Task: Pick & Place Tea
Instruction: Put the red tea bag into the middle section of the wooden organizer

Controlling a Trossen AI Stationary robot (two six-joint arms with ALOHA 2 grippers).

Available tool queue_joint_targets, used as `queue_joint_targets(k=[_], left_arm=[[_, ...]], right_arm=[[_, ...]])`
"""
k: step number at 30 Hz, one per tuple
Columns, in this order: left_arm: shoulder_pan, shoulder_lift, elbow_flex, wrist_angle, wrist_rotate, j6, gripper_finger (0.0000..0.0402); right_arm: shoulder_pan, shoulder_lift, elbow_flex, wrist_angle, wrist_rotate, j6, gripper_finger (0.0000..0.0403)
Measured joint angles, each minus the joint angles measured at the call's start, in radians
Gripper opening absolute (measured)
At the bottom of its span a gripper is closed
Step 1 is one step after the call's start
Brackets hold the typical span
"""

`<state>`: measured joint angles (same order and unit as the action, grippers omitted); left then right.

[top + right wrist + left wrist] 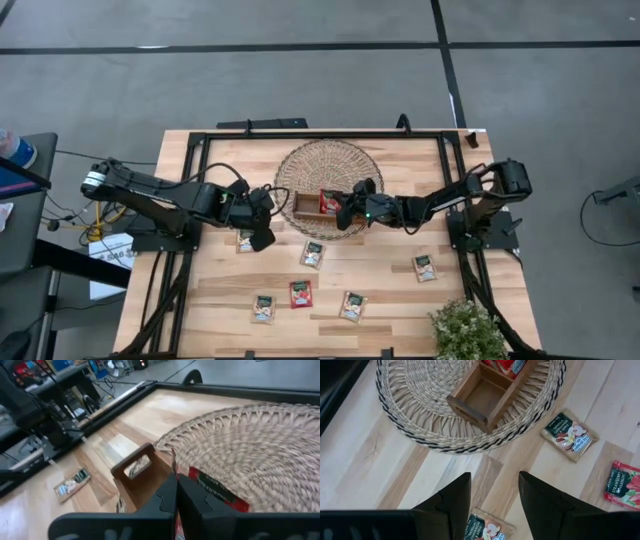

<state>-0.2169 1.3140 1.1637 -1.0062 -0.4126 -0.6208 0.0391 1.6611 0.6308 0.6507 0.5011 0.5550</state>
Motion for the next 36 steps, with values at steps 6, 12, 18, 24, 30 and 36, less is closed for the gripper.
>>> queue_joint_targets(k=[6, 12, 18, 24, 30, 36], left_arm=[[0.0, 0.0, 0.0, 0.0, 0.0, 0.003, 0.0158], [0.0, 0.0, 0.0, 0.0, 0.0, 0.021, 0.0158], [0.0, 0.0, 0.0, 0.014, 0.001, 0.026, 0.0158], [0.0, 0.0, 0.0, 0.015, 0.001, 0.026, 0.0158], [0.0, 0.0, 0.0, 0.023, 0.001, 0.026, 0.0158], [0.0, 0.0, 0.0, 0.024, 0.001, 0.026, 0.0158]], right_arm=[[0.0, 0.0, 0.0, -0.001, 0.002, -0.014, 0.0], [0.0, 0.0, 0.0, -0.043, 0.0, -0.014, 0.0], [-0.002, 0.01, 0.0, -0.058, -0.001, -0.014, 0.0], [-0.002, 0.009, 0.0, -0.051, -0.001, -0.029, 0.0008], [-0.002, 0.009, 0.0, -0.051, -0.002, -0.032, 0.0054], [-0.002, 0.009, 0.0, -0.046, -0.004, -0.032, 0.0092]])
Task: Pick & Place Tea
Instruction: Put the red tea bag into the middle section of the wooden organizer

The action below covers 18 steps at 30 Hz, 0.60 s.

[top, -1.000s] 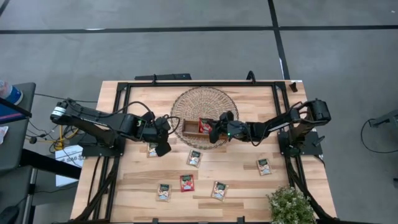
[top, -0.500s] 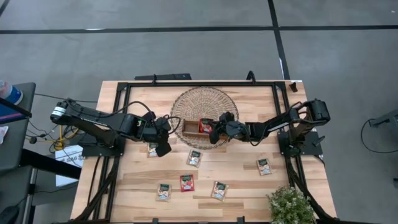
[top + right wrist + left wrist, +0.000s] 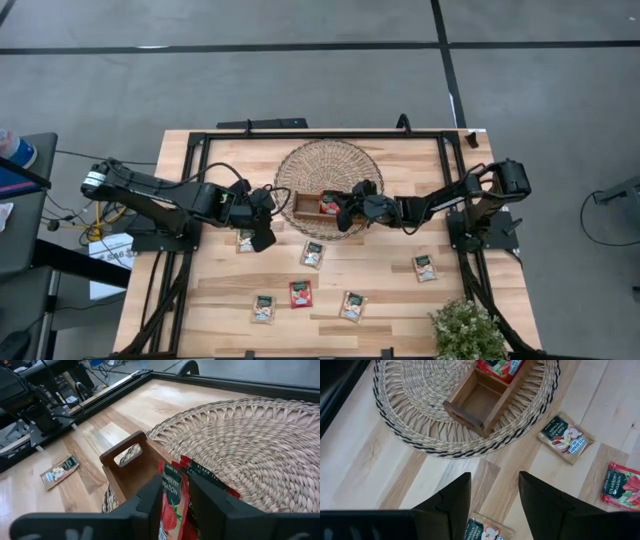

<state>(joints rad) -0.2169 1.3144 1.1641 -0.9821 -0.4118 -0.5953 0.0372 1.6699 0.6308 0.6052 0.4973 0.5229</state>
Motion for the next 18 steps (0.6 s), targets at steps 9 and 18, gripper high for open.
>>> queue_joint_targets(k=[9, 18], left_arm=[[0.0, 0.0, 0.0, 0.0, 0.0, 0.0, 0.0158], [0.0, 0.0, 0.0, 0.002, 0.011, 0.0, 0.0158]], right_arm=[[-0.008, 0.0, 0.0, 0.01, -0.014, -0.048, 0.0098], [-0.078, 0.0, 0.054, -0.086, -0.183, -0.098, 0.0091]])
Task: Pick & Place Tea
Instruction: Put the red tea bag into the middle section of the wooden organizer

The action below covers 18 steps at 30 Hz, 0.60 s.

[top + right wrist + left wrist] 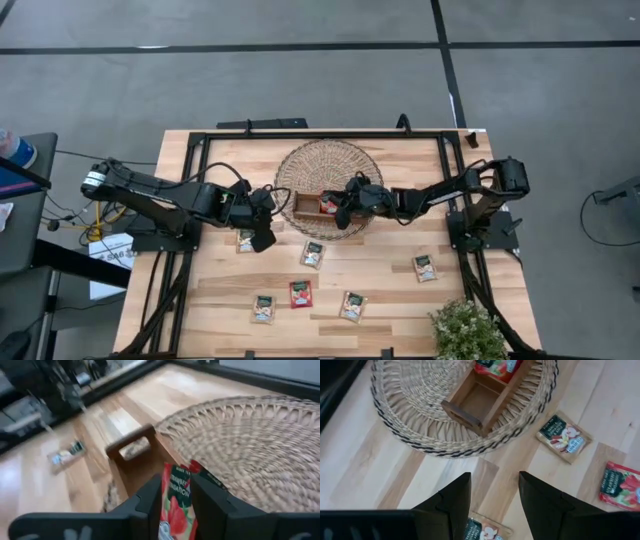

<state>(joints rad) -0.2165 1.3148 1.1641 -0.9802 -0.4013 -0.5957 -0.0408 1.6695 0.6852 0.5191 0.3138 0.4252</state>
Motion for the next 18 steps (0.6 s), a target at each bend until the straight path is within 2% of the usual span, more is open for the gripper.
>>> queue_joint_targets(k=[9, 18], left_arm=[[0.0, 0.0, 0.0, 0.006, 0.038, 0.0, 0.0158], [0.0, 0.0, 0.0, 0.008, 0.038, 0.0, 0.0158]], right_arm=[[-0.011, 0.0, 0.056, -0.115, -0.028, -0.05, 0.0007], [-0.005, -0.017, 0.056, -0.121, -0.017, -0.015, 0.0002]])
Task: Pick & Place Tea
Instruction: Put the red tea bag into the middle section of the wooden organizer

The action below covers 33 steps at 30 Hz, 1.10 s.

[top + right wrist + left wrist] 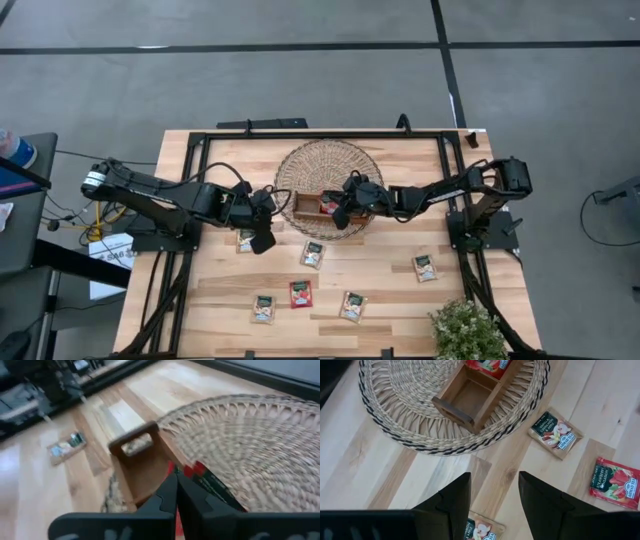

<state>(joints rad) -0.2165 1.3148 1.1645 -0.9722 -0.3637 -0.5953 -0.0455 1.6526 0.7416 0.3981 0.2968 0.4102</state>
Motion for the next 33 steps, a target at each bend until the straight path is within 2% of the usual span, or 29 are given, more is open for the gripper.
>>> queue_joint_targets(k=[14, 18, 23, 29, 33], left_arm=[[0.0, 0.0, 0.0, 0.003, 0.0, 0.003, 0.0158], [0.0, 0.0, 0.0, 0.003, 0.0, 0.004, 0.0158], [0.0, 0.0, 0.0, 0.003, 0.0, 0.004, 0.0158], [0.0, 0.0, 0.0, 0.003, 0.0, 0.003, 0.0158], [0.0, 0.0, 0.0, 0.003, 0.0, 0.003, 0.0158]], right_arm=[[0.02, -0.026, 0.0, -0.009, 0.032, 0.034, 0.0], [-0.001, -0.026, 0.001, -0.011, 0.011, -0.019, 0.0], [-0.037, -0.025, 0.099, -0.2, -0.032, -0.146, 0.0], [-0.06, -0.025, 0.27, -0.502, -0.041, -0.422, 0.0001], [-0.086, -0.025, 0.39, -0.741, -0.115, -0.571, 0.0014]])
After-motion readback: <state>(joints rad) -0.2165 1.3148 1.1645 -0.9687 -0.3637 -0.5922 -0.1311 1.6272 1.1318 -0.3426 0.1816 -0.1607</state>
